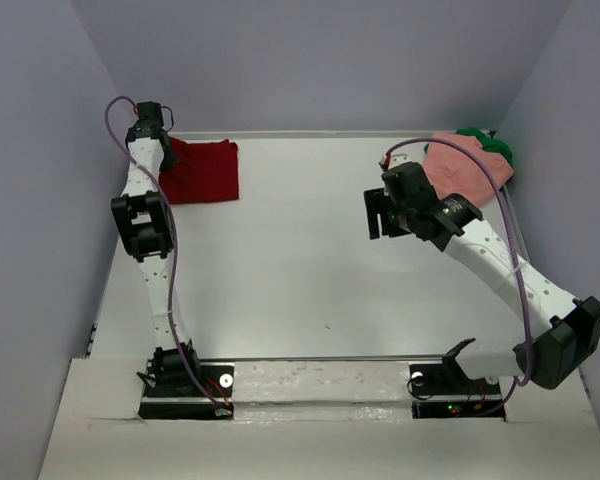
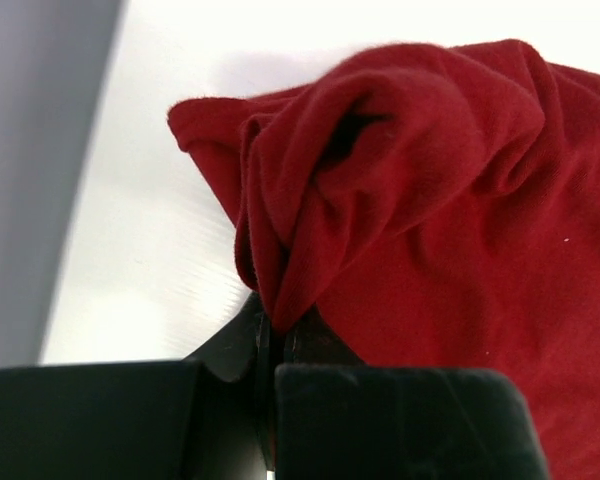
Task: Fold and stack the t-shirts
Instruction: Neatly place the folded tshirt to the corner
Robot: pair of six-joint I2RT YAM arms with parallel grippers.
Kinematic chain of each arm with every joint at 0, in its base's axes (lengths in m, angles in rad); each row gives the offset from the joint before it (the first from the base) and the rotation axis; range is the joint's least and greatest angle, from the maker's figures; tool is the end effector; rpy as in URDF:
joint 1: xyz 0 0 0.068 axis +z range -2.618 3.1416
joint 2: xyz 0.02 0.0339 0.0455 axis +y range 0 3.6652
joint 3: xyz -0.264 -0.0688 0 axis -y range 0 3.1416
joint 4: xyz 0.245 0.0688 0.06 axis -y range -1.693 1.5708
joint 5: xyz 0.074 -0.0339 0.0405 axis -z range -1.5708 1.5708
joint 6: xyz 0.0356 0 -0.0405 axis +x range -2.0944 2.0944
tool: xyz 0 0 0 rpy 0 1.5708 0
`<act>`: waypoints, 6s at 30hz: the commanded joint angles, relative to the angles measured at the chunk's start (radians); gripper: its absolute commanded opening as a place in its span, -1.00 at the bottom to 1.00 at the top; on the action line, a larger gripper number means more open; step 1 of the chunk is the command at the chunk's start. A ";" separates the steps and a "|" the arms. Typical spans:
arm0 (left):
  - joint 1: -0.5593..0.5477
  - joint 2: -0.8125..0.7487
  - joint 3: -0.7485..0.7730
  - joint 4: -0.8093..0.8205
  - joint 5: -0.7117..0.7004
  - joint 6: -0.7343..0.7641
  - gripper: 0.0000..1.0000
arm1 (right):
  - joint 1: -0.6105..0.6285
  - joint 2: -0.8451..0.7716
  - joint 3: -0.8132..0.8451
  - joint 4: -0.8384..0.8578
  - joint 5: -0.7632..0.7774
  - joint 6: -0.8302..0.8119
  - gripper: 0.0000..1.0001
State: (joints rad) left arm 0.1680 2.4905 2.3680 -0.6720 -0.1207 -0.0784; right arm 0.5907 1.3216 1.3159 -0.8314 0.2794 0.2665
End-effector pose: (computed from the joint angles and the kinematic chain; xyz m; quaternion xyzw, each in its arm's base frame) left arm 0.5485 0.0974 0.2251 -0.1362 0.9141 0.0727 0.3749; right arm 0.2320 0.1437 0.3476 -0.0999 0.9203 0.0294 0.3771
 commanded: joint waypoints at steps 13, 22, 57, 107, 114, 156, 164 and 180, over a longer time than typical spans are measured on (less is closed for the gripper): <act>0.036 0.070 0.123 0.157 -0.080 0.138 -1.00 | 0.006 0.050 0.085 -0.051 0.007 -0.024 0.47; 0.059 0.103 0.109 0.218 -0.056 0.177 -1.00 | 0.006 0.067 0.141 -0.146 0.007 0.014 0.46; 0.087 0.025 -0.009 0.402 -0.048 0.118 0.30 | 0.015 0.068 0.114 -0.164 -0.051 0.069 0.40; -0.101 0.011 0.028 0.362 0.173 0.036 -1.00 | 0.024 -0.047 0.032 -0.141 -0.042 0.119 0.40; -0.085 0.034 0.022 0.361 0.240 0.006 -1.00 | 0.024 -0.045 0.037 -0.143 -0.020 0.114 0.40; -0.134 0.065 -0.130 0.279 0.228 0.014 -1.00 | 0.024 -0.033 0.029 -0.117 -0.046 0.085 0.40; -0.133 -0.071 -0.278 0.363 0.179 0.000 -1.00 | 0.024 -0.032 -0.010 -0.092 -0.062 0.079 0.40; -0.133 -0.292 -0.345 0.463 0.067 -0.006 -0.99 | 0.024 0.005 -0.015 -0.052 -0.101 0.057 0.40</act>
State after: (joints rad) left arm 0.0391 2.2406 1.9568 -0.2310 -0.0311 -0.0769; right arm 0.6041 1.3312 1.2938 -0.9321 0.1978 0.3347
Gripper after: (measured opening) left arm 0.011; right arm 0.699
